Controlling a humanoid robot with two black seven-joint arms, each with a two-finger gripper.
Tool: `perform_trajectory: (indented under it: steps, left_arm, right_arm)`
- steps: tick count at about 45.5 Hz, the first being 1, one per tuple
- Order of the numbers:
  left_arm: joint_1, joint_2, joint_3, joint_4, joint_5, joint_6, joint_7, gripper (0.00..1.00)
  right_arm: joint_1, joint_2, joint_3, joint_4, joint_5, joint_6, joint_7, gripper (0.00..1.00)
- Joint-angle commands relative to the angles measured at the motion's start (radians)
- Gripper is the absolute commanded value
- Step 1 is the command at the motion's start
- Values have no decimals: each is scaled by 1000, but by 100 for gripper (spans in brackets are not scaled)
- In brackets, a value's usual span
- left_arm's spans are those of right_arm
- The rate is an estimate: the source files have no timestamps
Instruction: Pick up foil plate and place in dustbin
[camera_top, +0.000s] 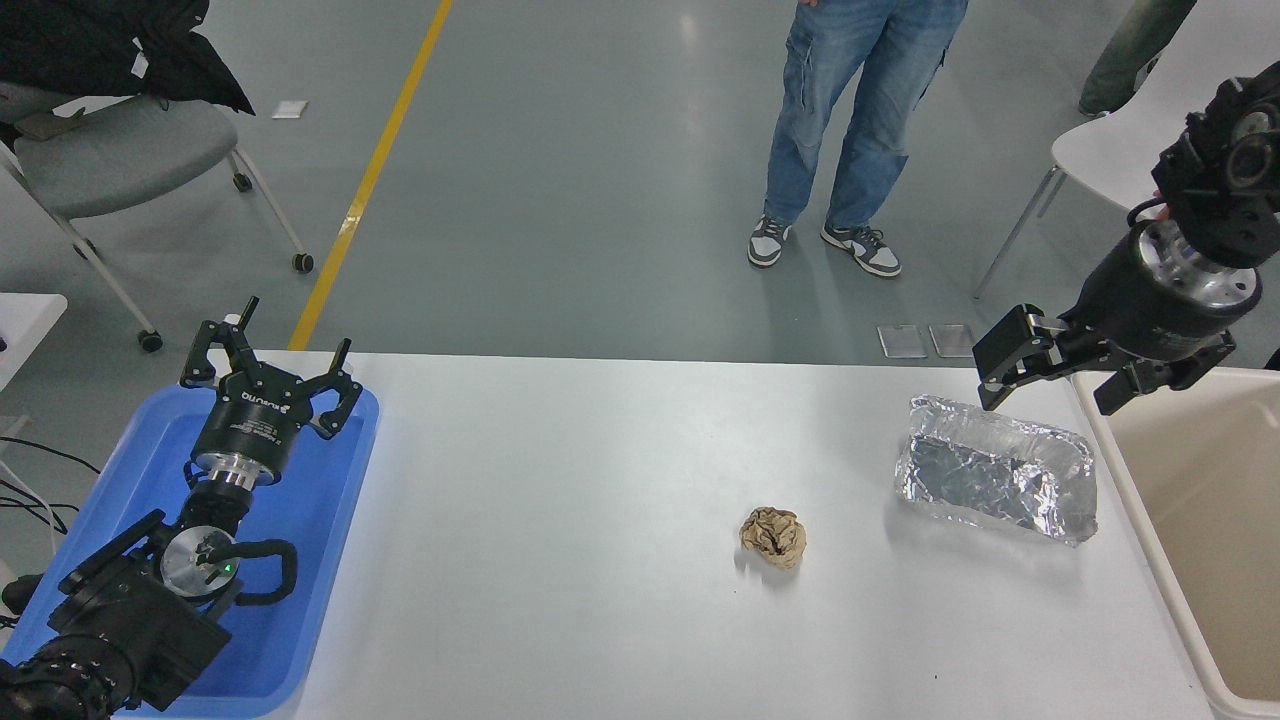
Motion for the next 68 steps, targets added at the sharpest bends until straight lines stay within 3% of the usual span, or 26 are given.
perform_trajectory:
  steps: [1, 55, 68]
  left_arm:
    - [1, 0, 0, 0, 0, 0, 0, 100]
    - [-1, 0, 0, 0, 0, 0, 0, 100]
    - [-1, 0, 0, 0, 0, 0, 0, 100]
  right_arm:
    - [0, -1, 0, 1, 0, 0, 0, 100]
    - [-14, 3, -11, -18, -3, 0, 0, 100]
    - [-59, 0, -34, -131, 17, 0, 2, 100]
